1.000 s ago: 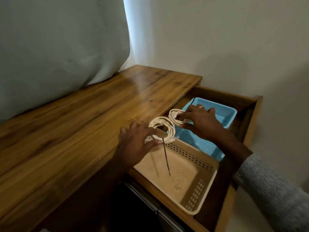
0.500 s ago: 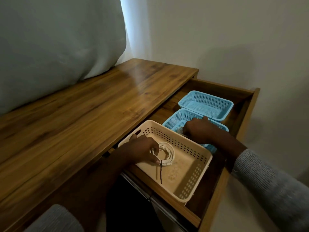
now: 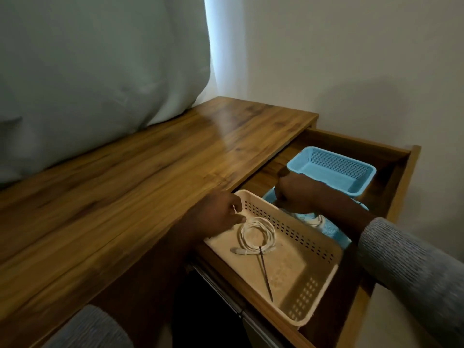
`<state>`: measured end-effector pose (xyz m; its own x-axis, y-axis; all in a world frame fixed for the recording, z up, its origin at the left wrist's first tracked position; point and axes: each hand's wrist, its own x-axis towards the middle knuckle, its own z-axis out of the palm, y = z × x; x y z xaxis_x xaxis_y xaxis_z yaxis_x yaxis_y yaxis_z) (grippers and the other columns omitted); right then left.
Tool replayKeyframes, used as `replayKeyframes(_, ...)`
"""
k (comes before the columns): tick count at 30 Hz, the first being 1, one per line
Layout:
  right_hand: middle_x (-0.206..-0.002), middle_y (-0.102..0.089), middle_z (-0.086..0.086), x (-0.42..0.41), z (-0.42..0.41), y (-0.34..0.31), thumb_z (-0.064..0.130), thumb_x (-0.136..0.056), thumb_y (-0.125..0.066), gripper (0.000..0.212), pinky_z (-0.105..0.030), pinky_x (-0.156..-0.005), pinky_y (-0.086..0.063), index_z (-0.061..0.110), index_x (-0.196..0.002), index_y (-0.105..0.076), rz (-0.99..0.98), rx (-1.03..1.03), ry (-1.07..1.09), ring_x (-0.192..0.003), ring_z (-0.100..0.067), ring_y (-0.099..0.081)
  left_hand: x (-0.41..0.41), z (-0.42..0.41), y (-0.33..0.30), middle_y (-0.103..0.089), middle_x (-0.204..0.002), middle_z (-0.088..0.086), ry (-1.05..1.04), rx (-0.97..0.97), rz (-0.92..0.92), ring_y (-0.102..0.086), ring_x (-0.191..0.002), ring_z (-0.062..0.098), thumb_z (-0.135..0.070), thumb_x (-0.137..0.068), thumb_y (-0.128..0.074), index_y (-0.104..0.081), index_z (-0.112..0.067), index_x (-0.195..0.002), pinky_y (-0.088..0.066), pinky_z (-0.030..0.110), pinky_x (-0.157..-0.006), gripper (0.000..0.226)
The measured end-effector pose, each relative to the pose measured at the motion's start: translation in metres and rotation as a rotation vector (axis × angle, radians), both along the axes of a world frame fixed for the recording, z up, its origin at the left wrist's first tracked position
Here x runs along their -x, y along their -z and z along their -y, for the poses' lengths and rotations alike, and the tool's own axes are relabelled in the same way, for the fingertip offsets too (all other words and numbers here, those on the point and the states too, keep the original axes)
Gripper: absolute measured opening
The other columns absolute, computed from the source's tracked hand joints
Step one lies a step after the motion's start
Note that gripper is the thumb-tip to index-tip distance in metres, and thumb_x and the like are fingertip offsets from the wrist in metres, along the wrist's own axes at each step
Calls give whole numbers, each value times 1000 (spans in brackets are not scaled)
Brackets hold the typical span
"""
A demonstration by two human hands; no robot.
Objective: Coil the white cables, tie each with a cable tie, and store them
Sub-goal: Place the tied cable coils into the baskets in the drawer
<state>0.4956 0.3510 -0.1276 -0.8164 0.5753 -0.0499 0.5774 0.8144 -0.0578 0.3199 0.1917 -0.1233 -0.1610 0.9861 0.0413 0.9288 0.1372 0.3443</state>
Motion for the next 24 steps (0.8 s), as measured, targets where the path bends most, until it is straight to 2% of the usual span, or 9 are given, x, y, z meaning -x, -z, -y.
replayKeyframes(2,-93,-67,-6,21,8,-14,32,-95,-61,22,-34,-72,-54,13,-92,-71,-4,-9,-79,-81,-20,-63,12,9,-12,-67,-72,-8,-4,-122,36,-59,-65,0,-33,-83,-77,-72,-19,-77,-43,22,-59,16)
replayKeyframes(5,-96,-63,-8,59,23,-33,27,-91,-57,10,-37,-74,-54,19,-87,-62,-57,-71,-199,-86,-27,-62,36,30,-26,-61,-62,-11,-101,-229,16,-57,-61,1,-35,-85,-73,-63,-23,-64,-43,27,-54,26)
replayKeyframes(7,-92,-62,-11,94,40,-46,25,-88,-55,7,-39,-74,-54,24,-82,-56,-100,-106,-307,-85,-33,-62,60,51,-35,-58,-63,-12,-171,-241,-15,-55,-63,1,-39,-84,-72,-61,-24,-63,-42,28,-55,28)
replayKeyframes(10,-86,-63,-9,148,74,-60,25,-87,-56,14,-38,-71,-53,27,-75,-50,-184,-92,-444,-83,-33,-62,96,93,-45,-57,-64,-12,-274,-232,-29,-53,-63,2,-39,-86,-71,-58,-28,-62,-42,28,-57,29)
replayKeyframes(14,-95,-66,-6,222,140,-70,35,-89,-58,10,-35,-73,-52,28,-82,-56,-273,-67,-643,-91,-28,-63,138,168,-57,-53,-60,-10,-439,-280,-60,-50,-58,3,-37,-86,-70,-58,-23,-63,-43,31,-58,30)
replayKeyframes(16,-96,-68,-6,255,180,-74,35,-91,-58,16,-30,-72,-47,21,-88,-65,-305,-74,-741,-93,-27,-64,156,209,-60,-54,-61,-6,-554,-323,-64,-50,-58,6,-36,-87,-69,-60,-17,-64,-42,32,-57,31)
replayKeyframes(18,-89,-69,-5,282,217,-75,33,-91,-58,19,-30,-70,-45,19,-81,-64,-316,-47,-831,-89,-27,-65,169,248,-62,-55,-63,-7,-654,-367,-76,-49,-59,5,-35,-87,-70,-61,-16,-66,-40,31,-56,30)
replayKeyframes(21,-78,-59,2,320,275,-70,33,-91,-60,25,-27,-67,-38,28,-69,-49,-303,40,-932,-86,-24,-63,185,311,-62,-57,-61,-5,-776,-430,-77,-49,-55,4,-31,-88,-72,-63,-13,-65,-34,27,-52,30)
replayKeyframes(24,-81,-62,2,351,329,-65,31,-89,-60,19,-28,-67,-42,28,-72,-54,-295,90,-1005,-83,-22,-61,198,370,-63,-60,-59,-3,-891,-480,-76,-50,-53,4,-28,-86,-73,-64,-13,-61,-39,29,-53,30)
